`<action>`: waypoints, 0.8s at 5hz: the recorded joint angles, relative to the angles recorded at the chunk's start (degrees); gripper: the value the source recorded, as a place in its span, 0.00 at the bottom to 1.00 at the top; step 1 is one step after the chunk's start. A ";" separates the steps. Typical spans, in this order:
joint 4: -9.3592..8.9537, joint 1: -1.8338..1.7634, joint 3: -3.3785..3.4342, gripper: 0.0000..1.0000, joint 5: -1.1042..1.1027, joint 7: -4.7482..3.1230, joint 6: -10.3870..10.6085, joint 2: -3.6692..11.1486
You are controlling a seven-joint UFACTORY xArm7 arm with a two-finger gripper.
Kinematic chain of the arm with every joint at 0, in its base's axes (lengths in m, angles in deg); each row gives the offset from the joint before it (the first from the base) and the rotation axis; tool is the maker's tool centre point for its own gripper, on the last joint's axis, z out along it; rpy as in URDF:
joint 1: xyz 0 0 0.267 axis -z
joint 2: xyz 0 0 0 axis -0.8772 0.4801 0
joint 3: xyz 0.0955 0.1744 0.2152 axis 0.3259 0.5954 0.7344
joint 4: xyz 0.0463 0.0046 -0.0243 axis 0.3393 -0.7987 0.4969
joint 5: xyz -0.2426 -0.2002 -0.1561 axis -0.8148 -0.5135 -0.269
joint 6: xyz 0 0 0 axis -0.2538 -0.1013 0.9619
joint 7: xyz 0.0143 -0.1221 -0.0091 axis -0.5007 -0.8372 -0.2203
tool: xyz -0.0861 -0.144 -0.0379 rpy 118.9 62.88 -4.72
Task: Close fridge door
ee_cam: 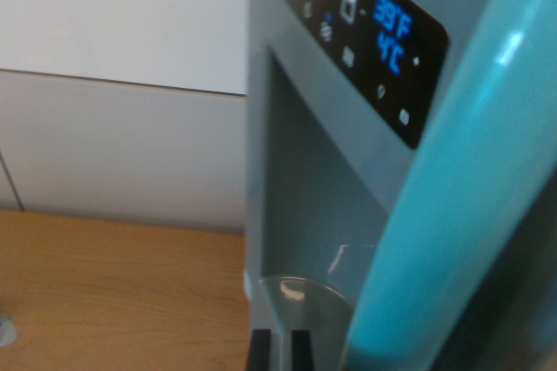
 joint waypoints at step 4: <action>1.59 0.01 -3.12 1.00 0.00 0.00 0.02 3.18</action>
